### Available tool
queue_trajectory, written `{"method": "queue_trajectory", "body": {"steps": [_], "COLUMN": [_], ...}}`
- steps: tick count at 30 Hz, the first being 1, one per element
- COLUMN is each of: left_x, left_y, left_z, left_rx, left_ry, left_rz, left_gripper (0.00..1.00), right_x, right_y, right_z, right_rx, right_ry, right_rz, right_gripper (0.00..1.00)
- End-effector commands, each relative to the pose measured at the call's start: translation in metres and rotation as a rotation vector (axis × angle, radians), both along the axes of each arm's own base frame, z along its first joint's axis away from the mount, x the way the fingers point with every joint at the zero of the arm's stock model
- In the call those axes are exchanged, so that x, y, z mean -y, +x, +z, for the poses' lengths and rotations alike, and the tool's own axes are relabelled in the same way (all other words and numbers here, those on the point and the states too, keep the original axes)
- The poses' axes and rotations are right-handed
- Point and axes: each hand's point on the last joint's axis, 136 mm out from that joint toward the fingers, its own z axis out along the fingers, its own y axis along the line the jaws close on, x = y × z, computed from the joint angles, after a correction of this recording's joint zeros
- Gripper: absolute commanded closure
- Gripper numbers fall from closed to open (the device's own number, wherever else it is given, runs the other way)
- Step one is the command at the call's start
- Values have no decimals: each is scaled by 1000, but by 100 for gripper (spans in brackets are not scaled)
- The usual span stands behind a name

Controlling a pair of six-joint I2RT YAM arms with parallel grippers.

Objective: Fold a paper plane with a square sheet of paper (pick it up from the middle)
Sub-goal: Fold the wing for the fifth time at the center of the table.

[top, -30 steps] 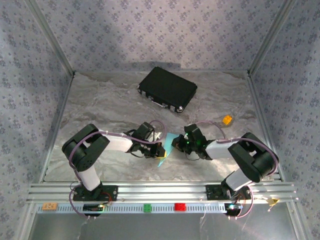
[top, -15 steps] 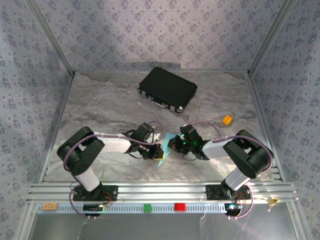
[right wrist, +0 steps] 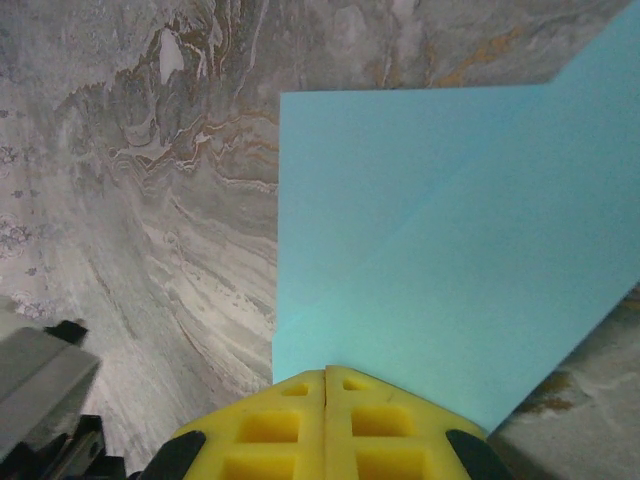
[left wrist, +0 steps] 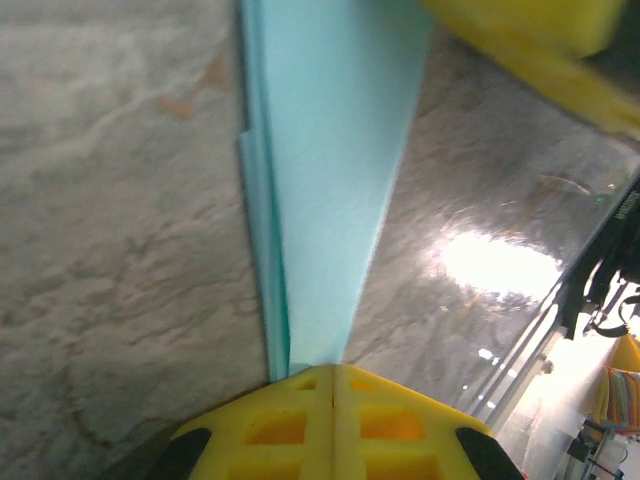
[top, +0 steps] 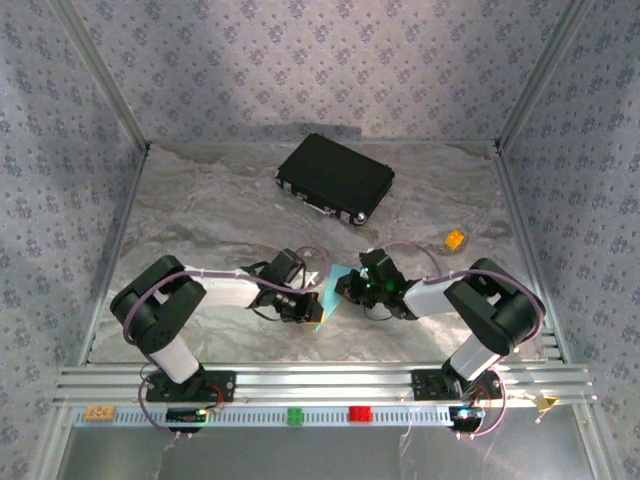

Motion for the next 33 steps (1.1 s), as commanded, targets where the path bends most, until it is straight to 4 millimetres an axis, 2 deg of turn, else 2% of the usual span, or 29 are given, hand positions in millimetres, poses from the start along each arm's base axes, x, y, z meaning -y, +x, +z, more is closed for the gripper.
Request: {"method": "queue_trajectory", "body": {"steps": [1, 6, 10, 13, 17, 23, 33], "left_x": [-6, -8, -8, -8, -8, -8, -7], "left_y": [-9, -11, -10, -10, -10, -9, -11], "left_z": [-13, -16, -17, -18, -19, -19, -22], "left_rx": [-28, -35, -33, -36, -38, -41, -55], "left_ry": [30, 37, 41, 42, 45, 44, 47], "left_rz": [-3, 1, 4, 7, 10, 10, 4], "left_gripper": [100, 100, 100, 100, 100, 100, 100], "right_x": [4, 0, -13, -23, -27, -6, 19], "right_y": [-4, -7, -19, -31, -43, -36, -7], "right_z": [-4, 16, 26, 22, 4, -20, -8], "right_rx": [-25, 16, 32, 25, -6, -40, -19], "right_ry": [-31, -30, -1, -11, -30, -61, -31], "right_rz": [4, 52, 108, 134, 136, 62, -10], "right_gripper": [97, 96, 96, 96, 96, 97, 96]}}
